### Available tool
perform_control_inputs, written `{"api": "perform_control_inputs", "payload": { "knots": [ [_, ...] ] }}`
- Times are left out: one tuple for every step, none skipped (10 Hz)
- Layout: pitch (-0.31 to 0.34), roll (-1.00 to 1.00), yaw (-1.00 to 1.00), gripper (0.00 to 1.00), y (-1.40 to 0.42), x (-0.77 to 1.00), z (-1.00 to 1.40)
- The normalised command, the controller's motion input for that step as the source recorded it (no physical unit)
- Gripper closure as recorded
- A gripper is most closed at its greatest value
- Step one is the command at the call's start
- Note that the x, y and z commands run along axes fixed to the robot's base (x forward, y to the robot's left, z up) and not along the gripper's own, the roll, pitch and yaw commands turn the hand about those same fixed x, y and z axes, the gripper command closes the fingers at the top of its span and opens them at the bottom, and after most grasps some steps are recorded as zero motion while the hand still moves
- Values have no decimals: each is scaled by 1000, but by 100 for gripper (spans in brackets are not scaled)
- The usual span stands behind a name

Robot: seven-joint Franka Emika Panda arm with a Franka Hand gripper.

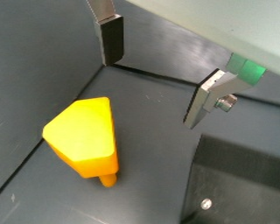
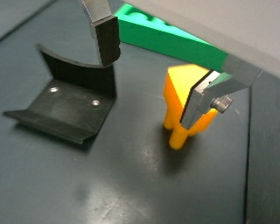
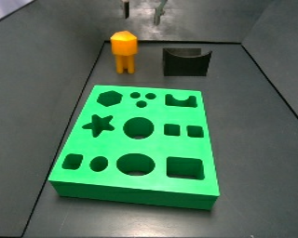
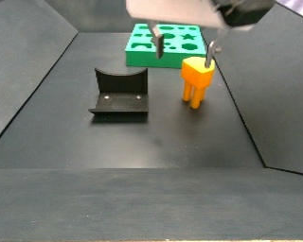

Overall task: Pick up the 3 prong object. Move up. Move to above the board. Insert the 3 prong object.
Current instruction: Pick up the 3 prong object.

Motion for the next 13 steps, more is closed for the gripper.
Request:
{"api": "perform_control_inputs", "payload": {
  "knots": [
    [-21, 0, -1000, 0, -6, 0, -460],
    [-23, 0, -971, 0, -174, 0, -454],
    [-33, 0, -683, 0, -403, -149, -480],
    [-67, -6, -523, 0, -563, -223, -477],
    [-289, 0, -269, 0, -640, -274, -323],
    [-187, 51, 0, 0, -300, -163, -269],
    [-63, 66, -6, 0, -97, -349, -217],
    [0, 1, -37, 0, 0, -277, -40],
    [-4, 63, -243, 0, -103, -206, -100],
    [0, 73, -1000, 0, -49, 0, -223],
    [0, 4, -1000, 0, 0, 0, -220],
    [0, -21, -220, 0, 54, 243, -40],
    [-20, 0, 0, 0, 0, 0, -26]
  ]
}}
